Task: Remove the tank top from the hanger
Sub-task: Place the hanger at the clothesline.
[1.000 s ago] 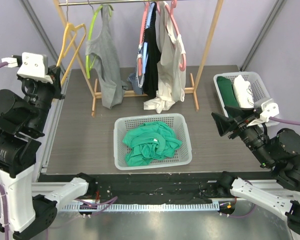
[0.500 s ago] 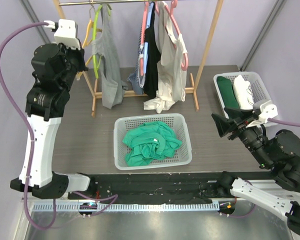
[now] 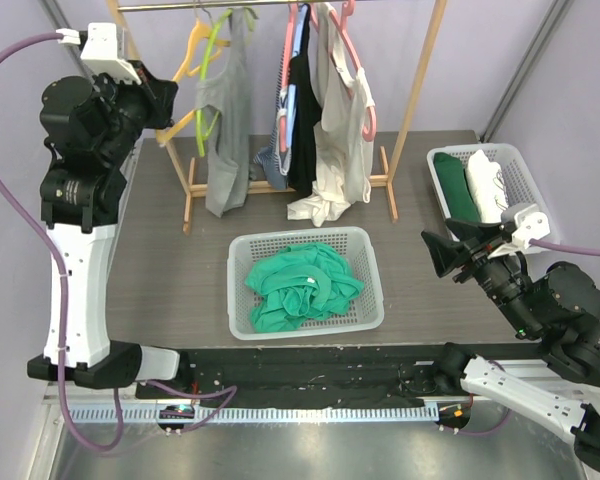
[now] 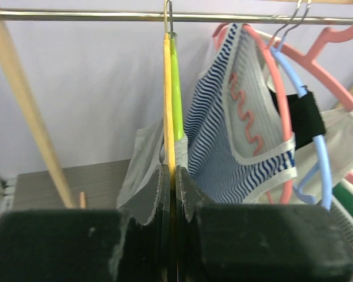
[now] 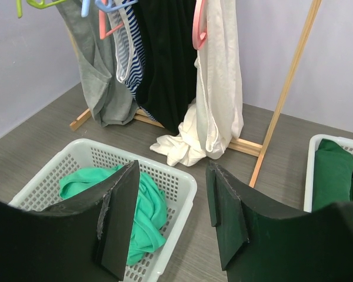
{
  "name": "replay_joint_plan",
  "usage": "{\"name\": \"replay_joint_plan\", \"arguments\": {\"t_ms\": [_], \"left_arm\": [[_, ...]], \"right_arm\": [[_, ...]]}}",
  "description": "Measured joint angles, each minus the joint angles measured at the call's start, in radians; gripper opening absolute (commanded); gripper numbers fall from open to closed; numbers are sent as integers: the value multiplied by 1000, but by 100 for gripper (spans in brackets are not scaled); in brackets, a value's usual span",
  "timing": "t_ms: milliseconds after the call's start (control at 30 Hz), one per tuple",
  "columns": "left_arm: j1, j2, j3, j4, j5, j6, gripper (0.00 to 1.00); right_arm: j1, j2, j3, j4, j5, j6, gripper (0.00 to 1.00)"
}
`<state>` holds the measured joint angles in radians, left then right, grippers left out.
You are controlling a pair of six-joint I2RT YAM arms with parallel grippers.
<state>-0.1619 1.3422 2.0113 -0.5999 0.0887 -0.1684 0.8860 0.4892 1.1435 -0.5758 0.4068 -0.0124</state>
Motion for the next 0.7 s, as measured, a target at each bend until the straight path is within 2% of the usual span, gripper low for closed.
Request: {"name": "replay_joint_plan", "arguments": {"t_ms": [233,700], "left_arm": [[60,38,31,34,107,-93,0],[297,38,14,130,359,-250,0]], "right_arm": [[0,-5,-10,0,0,1,55],[0,-8,-10,0,2,23,53]]}}
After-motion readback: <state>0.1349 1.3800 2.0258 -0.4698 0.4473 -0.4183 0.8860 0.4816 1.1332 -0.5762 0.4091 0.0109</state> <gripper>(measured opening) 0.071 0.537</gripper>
